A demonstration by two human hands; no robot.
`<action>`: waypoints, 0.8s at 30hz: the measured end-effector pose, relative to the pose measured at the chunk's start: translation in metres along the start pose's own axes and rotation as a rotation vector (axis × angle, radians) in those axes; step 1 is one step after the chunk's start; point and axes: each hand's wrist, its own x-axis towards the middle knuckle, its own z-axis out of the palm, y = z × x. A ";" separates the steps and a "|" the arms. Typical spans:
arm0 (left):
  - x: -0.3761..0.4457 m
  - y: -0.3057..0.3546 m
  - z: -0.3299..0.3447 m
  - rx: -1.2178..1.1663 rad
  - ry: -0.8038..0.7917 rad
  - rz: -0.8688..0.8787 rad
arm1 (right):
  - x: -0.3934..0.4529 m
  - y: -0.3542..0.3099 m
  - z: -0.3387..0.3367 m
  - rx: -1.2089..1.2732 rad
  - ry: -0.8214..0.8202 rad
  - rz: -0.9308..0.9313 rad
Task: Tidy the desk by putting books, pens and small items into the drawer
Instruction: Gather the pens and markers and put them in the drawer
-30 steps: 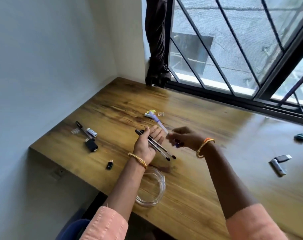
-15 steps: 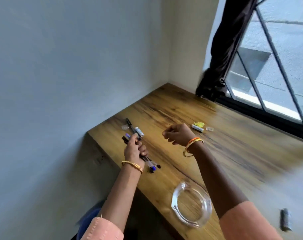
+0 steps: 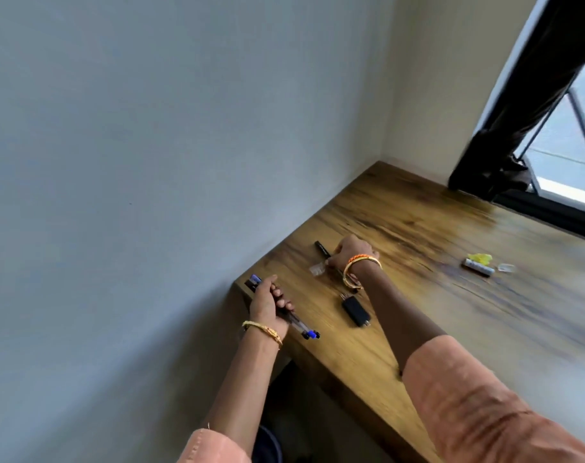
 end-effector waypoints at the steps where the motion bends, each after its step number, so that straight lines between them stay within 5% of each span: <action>1: 0.004 0.002 0.000 0.005 -0.005 -0.013 | 0.003 -0.001 0.000 0.031 0.013 0.014; 7: 0.013 0.009 0.011 -0.054 -0.185 -0.072 | 0.005 -0.009 -0.032 0.456 0.129 -0.012; 10: 0.019 0.011 0.017 -0.081 -0.341 -0.129 | -0.026 -0.018 -0.059 0.642 0.030 -0.131; 16: 0.015 -0.004 0.037 0.086 -0.530 -0.106 | -0.076 -0.005 -0.048 0.429 -0.123 -0.091; 24: -0.010 -0.032 0.055 0.153 -0.586 -0.094 | -0.106 0.025 -0.028 0.597 0.155 -0.051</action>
